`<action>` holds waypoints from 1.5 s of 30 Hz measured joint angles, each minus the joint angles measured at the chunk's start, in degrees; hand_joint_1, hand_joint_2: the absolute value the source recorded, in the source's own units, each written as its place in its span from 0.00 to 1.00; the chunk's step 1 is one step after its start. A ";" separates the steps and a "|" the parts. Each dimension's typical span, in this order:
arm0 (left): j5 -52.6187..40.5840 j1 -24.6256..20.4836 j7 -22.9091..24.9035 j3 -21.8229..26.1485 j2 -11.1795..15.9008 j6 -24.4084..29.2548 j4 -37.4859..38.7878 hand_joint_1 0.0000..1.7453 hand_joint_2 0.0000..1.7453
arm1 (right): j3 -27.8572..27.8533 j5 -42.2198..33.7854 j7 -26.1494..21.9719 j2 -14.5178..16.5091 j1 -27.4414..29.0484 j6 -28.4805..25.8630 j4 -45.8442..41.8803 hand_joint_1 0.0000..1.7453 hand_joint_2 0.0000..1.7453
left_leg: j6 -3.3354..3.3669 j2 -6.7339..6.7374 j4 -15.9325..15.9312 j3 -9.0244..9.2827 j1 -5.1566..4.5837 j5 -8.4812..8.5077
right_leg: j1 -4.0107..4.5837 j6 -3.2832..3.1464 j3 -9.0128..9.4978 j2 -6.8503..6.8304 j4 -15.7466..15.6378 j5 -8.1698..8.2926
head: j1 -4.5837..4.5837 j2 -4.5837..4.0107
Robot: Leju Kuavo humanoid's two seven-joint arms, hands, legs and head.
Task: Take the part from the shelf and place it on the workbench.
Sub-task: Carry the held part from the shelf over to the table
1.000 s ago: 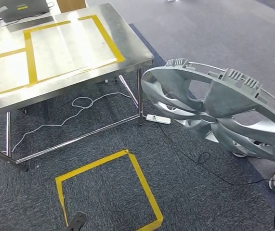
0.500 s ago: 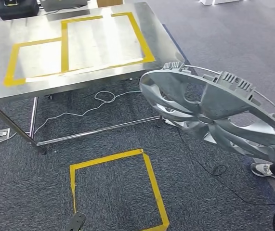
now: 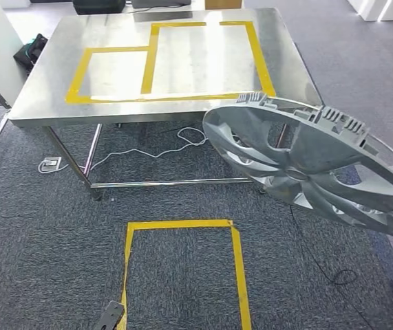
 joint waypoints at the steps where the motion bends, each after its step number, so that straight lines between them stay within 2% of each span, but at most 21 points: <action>1: -0.01 0.13 0.01 -0.01 0.06 -0.03 0.00 0.00 1.00 | 0.00 0.01 0.02 0.00 0.03 0.00 0.00 1.00 1.00 | -0.29 -0.35 -0.09 -0.14 0.08 0.12 | 0.03 -0.40 -0.01 -0.72 0.04 0.07 | 0.01 0.00; 3: -0.04 0.28 0.03 -0.01 0.07 -0.04 0.00 0.00 1.00 | 0.00 0.01 0.01 0.00 0.06 0.03 -0.11 1.00 1.00 | -0.86 1.84 1.37 -0.90 -0.17 -0.89 | -0.01 -1.22 0.22 -2.14 -0.07 0.11 | -0.37 0.00; 5: -0.13 0.13 0.07 -0.01 0.02 -0.03 0.00 0.00 1.00 | -0.03 -0.03 -0.05 -0.01 0.22 0.10 -0.27 1.00 1.00 | -1.35 5.87 7.38 -3.78 -0.37 -4.12 | 0.12 -1.80 0.40 -3.71 -0.17 0.02 | -0.84 0.00; 7: -0.20 0.00 0.08 -0.01 0.02 -0.02 0.00 0.00 1.00 | -0.06 -0.06 -0.13 -0.01 0.51 0.19 -0.33 1.00 1.00 | -1.50 7.44 14.57 -7.36 -0.21 -6.93 | 0.34 -2.06 0.44 -5.42 -0.16 -0.12 | -0.92 0.00; 8: -0.22 0.02 0.09 -0.01 0.01 -0.01 0.00 0.00 1.00 | -0.06 -0.07 -0.15 0.00 0.62 0.21 -0.33 1.00 1.00 | -1.42 7.55 15.98 -8.09 -0.17 -6.97 | 0.43 -2.14 0.46 -6.23 -0.16 -0.18 | -0.93 0.00; 9: -0.27 0.06 0.10 -0.01 0.01 0.00 0.00 0.00 1.00 | -0.06 -0.08 -0.19 0.00 0.68 0.24 -0.33 1.00 1.00 | -1.26 7.62 15.18 -7.68 -0.18 -5.96 | 0.52 -2.18 0.53 -7.03 -0.16 -0.25 | -0.94 0.00; 10: -0.32 0.08 0.13 -0.01 0.01 0.02 0.00 0.00 1.00 | -0.06 -0.09 -0.23 0.00 0.69 0.24 -0.33 1.00 1.00 | -0.99 7.95 12.39 -6.19 -0.26 -4.24 | 0.62 -2.17 0.66 -7.78 -0.17 -0.33 | -0.93 0.00; 12: -0.41 -0.01 0.18 -0.01 0.06 0.09 0.00 0.00 1.00 | -0.07 -0.11 -0.37 0.00 0.69 0.25 -0.33 1.00 1.00 | -0.21 10.27 4.72 -1.98 -0.82 -1.28 | 0.95 -1.92 1.00 -9.15 -0.13 -0.65 | -0.94 0.00; 14: -0.48 -0.18 0.22 -0.01 0.09 0.15 0.00 0.00 1.00 | -0.09 -0.12 -0.49 0.00 0.72 0.26 -0.33 1.00 1.00 | 0.40 11.86 0.61 0.10 -1.31 -0.57 | 1.33 -1.46 1.27 -10.36 -0.17 -1.01 | -0.90 0.00; 16: -0.54 -0.16 0.25 -0.01 0.10 0.15 0.00 0.00 1.00 | -0.09 -0.12 -0.53 0.00 0.73 0.35 -0.34 1.00 1.00 | 0.75 10.70 0.14 0.13 -1.26 -0.63 | 1.52 -0.94 1.68 -11.60 -0.43 -1.27 | -0.86 0.00; 18: -0.58 -0.06 0.30 0.00 0.11 0.11 0.00 0.00 1.00 | -0.09 -0.10 -0.62 0.00 0.69 0.43 -0.40 1.00 1.00 | 1.19 9.46 -0.14 0.33 -0.90 -0.51 | 1.39 -0.36 1.45 -9.99 0.72 -2.40 | -0.72 0.00; 20: -0.69 -0.18 0.34 0.01 0.08 0.02 0.00 0.00 1.00 | -0.13 0.01 -0.95 0.01 0.67 0.30 -0.46 1.00 1.00 | 1.63 8.56 -0.28 0.48 -0.58 -0.41 | 1.21 0.03 -1.12 -6.43 6.14 -5.29 | -0.33 0.00; 22: -0.81 -0.29 0.35 0.01 0.04 -0.05 0.00 0.00 1.00 | -0.15 0.27 -1.31 0.05 0.75 0.09 -0.48 1.00 1.00 | 1.88 7.66 -0.27 0.52 -0.57 -0.44 | 1.18 0.18 -5.16 -5.00 13.54 -7.90 | -0.11 0.00; 23: -0.84 -0.29 0.37 0.01 0.03 -0.07 0.00 0.00 1.00 | -0.13 0.40 -1.43 0.09 0.79 0.01 -0.48 1.00 1.00 | 1.92 7.25 -0.25 0.58 -0.58 -0.48 | 1.17 0.25 -6.53 -4.87 15.42 -7.90 | -0.10 0.00; 24: -0.87 -0.28 0.39 0.01 0.04 -0.05 0.00 0.00 1.00 | -0.12 0.48 -1.52 0.12 0.82 -0.09 -0.48 1.00 1.00 | 1.92 6.89 -0.24 0.68 -0.57 -0.54 | 1.13 0.28 -6.90 -4.85 15.15 -6.78 | -0.10 0.00; 25: -0.92 -0.28 0.41 0.01 0.03 -0.04 0.00 0.00 1.00 | -0.11 0.51 -1.61 0.15 0.81 -0.19 -0.49 1.00 1.00 | 1.86 6.59 -0.22 0.84 -0.52 -0.61 | 1.06 0.30 -6.14 -4.86 12.62 -4.72 | -0.10 0.00; 27: -1.03 -0.33 0.44 0.01 0.04 -0.04 0.00 0.00 1.00 | -0.10 0.56 -1.79 0.26 0.73 -0.40 -0.49 1.00 1.00 | 1.47 6.11 -0.07 1.10 -0.50 -0.86 | 0.83 0.46 -2.80 -4.64 4.70 -0.62 | -0.07 0.00; 29: -1.13 -0.36 0.44 0.01 0.10 -0.03 0.00 0.00 1.00 | -0.09 0.64 -1.92 0.47 0.68 -0.60 -0.56 1.00 1.00 | 1.17 5.85 0.16 1.00 -0.67 -0.99 | 0.72 0.26 -0.65 -4.24 0.07 0.86 | -0.06 0.00; 33: -1.21 -0.29 0.48 0.01 0.20 0.13 0.00 0.00 1.00 | -0.08 0.92 -2.13 0.95 0.71 -1.04 -0.62 1.00 1.00 | 2.76 5.79 0.07 0.82 -0.87 -0.61 | 0.81 -0.14 -0.53 -3.94 -0.46 0.97 | -0.14 0.00; 37: -1.23 -0.34 0.49 0.01 0.20 0.18 0.00 0.00 1.00 | -0.08 1.56 -2.45 1.41 0.72 -1.49 -0.63 1.00 1.00 | 2.51 5.81 -0.33 0.96 -0.79 -0.52 | 1.00 -0.77 -0.57 -3.96 -0.46 0.94 | -0.13 0.00; 45: -1.23 -0.30 0.48 0.01 0.27 0.19 0.00 0.00 1.00 | -0.06 1.87 -2.48 1.90 0.75 -1.59 -0.63 1.00 1.00 | 1.88 5.81 -0.31 0.88 -0.89 -0.92 | 0.83 -0.71 -0.57 -3.98 -0.48 0.93 | -0.09 0.00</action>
